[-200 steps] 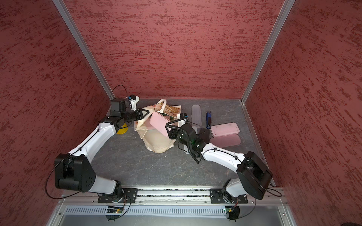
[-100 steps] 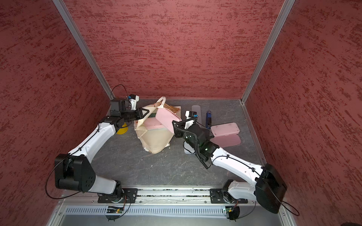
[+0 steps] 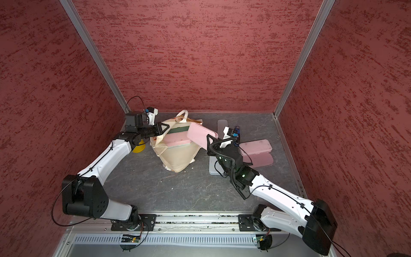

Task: Take out the pencil case from the canvas bag
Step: Place the pencil case at the center of the board.

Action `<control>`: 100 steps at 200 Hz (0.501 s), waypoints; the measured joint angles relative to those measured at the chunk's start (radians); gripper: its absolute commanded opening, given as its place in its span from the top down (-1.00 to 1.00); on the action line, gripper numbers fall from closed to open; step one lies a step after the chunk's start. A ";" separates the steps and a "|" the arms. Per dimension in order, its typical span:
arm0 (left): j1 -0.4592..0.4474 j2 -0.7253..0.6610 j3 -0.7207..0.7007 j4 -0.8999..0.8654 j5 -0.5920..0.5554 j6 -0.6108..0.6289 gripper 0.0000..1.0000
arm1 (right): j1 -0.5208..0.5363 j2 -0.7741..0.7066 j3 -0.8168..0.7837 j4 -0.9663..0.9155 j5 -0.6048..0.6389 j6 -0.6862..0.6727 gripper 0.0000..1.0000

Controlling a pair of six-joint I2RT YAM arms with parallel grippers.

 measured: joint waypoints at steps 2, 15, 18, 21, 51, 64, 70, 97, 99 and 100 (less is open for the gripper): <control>0.000 0.000 0.000 0.000 0.000 0.000 1.00 | 0.000 -0.001 0.000 0.000 0.000 0.000 1.00; 0.000 0.000 0.000 0.000 0.000 0.000 1.00 | 0.000 -0.007 -0.005 0.000 0.006 0.004 1.00; 0.000 0.000 0.000 0.000 0.000 0.000 1.00 | 0.000 -0.009 -0.006 0.000 0.007 0.004 1.00; 0.000 0.000 0.000 0.000 0.000 0.000 1.00 | 0.000 -0.010 -0.007 0.000 0.007 0.004 1.00; 0.000 0.000 0.000 -0.001 0.000 0.000 1.00 | 0.000 -0.037 -0.013 -0.002 0.026 0.008 1.00; 0.000 0.000 0.000 -0.001 0.000 0.000 1.00 | 0.000 -0.051 -0.013 -0.008 0.034 0.008 1.00; 0.000 0.000 0.000 -0.001 0.000 0.000 1.00 | 0.000 -0.059 -0.013 -0.010 0.039 0.009 1.00; 0.000 0.000 0.000 -0.001 0.000 0.000 1.00 | 0.000 -0.097 -0.014 -0.023 0.061 0.013 1.00; 0.000 0.000 0.000 -0.001 0.000 0.000 1.00 | -0.001 -0.099 -0.014 -0.024 0.063 0.013 1.00; 0.000 0.000 0.000 -0.002 0.000 0.000 1.00 | -0.001 -0.101 -0.014 -0.024 0.064 0.014 1.00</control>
